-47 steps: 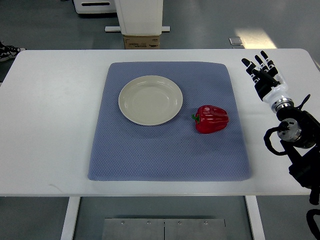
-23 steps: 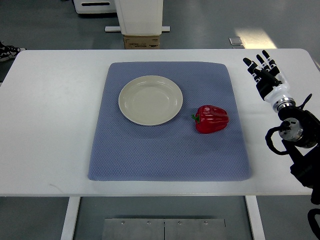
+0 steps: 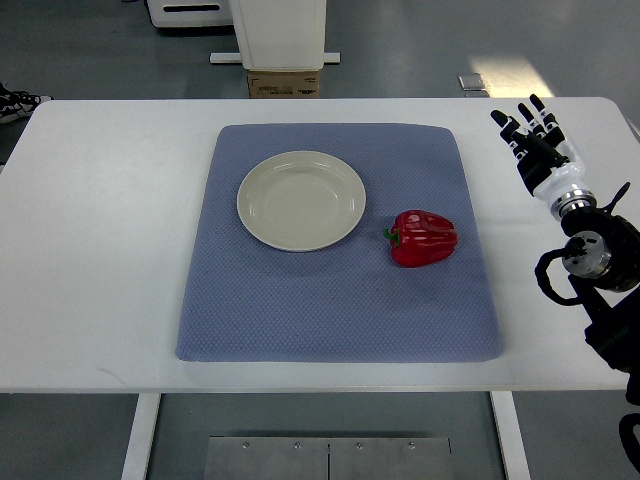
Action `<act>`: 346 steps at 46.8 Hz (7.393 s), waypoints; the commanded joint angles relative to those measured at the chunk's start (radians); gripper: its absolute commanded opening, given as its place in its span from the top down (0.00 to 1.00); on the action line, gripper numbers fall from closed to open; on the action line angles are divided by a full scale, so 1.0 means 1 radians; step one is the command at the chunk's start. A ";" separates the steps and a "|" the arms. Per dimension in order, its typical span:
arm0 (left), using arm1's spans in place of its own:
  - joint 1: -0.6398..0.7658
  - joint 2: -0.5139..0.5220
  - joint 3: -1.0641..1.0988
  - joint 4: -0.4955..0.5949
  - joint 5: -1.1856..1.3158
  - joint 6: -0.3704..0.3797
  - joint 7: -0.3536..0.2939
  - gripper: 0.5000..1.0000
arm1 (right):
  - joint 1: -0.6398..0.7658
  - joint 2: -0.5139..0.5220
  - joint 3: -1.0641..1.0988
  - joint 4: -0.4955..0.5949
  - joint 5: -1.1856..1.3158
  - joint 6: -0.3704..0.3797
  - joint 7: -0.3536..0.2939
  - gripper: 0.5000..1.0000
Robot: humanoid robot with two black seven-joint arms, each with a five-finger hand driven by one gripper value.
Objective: Place red pepper on plate with right hand
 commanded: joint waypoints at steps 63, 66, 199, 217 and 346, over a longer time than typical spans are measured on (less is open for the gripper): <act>0.000 0.000 0.000 0.000 0.000 0.000 0.000 0.00 | 0.212 -0.408 -0.920 0.346 -0.288 0.047 0.348 0.00; 0.000 0.000 0.000 0.000 0.000 0.000 0.000 0.00 | 0.226 -0.406 -0.945 0.346 -0.302 0.044 0.348 0.00; 0.000 0.000 0.000 0.000 0.000 0.000 0.000 0.00 | 0.552 -0.055 -1.167 0.241 -0.276 -0.092 -0.014 1.00; 0.000 0.000 0.000 0.000 0.000 0.000 0.000 0.00 | 0.565 0.095 -1.160 0.147 -0.276 -0.099 -0.089 1.00; 0.000 0.000 0.000 0.000 0.000 0.000 0.000 0.00 | 0.335 -0.037 -0.672 0.150 -0.239 -0.080 -0.156 0.00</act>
